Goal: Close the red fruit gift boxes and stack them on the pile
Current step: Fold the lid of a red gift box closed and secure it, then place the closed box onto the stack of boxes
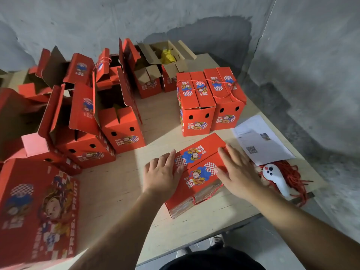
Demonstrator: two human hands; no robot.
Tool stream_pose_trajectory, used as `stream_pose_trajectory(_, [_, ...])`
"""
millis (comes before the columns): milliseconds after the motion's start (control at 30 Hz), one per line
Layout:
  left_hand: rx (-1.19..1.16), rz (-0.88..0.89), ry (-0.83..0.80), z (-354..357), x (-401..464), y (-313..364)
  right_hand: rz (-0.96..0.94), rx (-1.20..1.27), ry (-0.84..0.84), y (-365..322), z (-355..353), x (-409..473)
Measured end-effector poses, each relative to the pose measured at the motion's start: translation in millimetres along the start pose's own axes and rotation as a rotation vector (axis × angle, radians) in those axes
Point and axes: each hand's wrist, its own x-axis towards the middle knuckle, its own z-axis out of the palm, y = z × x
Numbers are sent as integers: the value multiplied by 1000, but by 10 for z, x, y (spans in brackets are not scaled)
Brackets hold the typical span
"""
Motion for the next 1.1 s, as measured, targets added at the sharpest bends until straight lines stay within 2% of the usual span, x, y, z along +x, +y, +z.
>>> stream_pose_trajectory(33, [31, -14, -16, 8, 12, 10, 14, -14, -50, 5, 21, -1])
stream_pose_trajectory(100, [31, 3, -55, -1, 77, -4, 16, 9, -27, 32, -2, 32])
stream_pose_trajectory(167, [-71, 2, -63, -39, 80, -37, -1, 45, 47, 54, -46, 91])
stream_pose_trajectory(200, [-164, -32, -12, -58, 42, -40, 0, 72, 62, 68, -63, 125])
stream_pose_trajectory(267, [-403, -220, 180, -38, -106, -24, 9, 162, 63, 97, -90, 197])
stream_pose_trajectory(333, [-760, -486, 264, 35, -305, 19, 58, 326, 101, 141, -99, 297])
stream_pose_trajectory(400, [-1239, -645, 165, 69, -459, 111, 195, 483, 64, 181, -173, 466])
stream_pose_trajectory(433, [-1407, -669, 88, 96, -489, 150, 255, 551, -27, 196, -222, 548])
stream_pose_trajectory(467, [-1462, -671, 63, 116, -494, 183, 279, 617, -146, 199, -257, 600])
stream_pose_trajectory(500, [-1448, -663, 85, 138, -480, 202, 274, 652, -253, 210, -265, 640])
stream_pose_trajectory(567, [-1378, -649, 141, 166, -418, 214, 245, 673, -325, 248, -252, 692])
stream_pose_trajectory(633, [-1353, -634, 182, 166, -324, 207, 247, 735, -310, 291, -236, 705])
stream_pose_trajectory(733, [-1377, -620, 147, 112, -166, 128, 298, 834, -277, 332, -217, 765])
stream_pose_trajectory(900, [-1493, -684, 101, 70, -27, 96, 457, 1141, -350, 312, -124, 836])
stream_pose_trajectory(1100, [-1605, -658, 144, -164, 21, 550, 352, 1123, -316, 576, -588, 803])
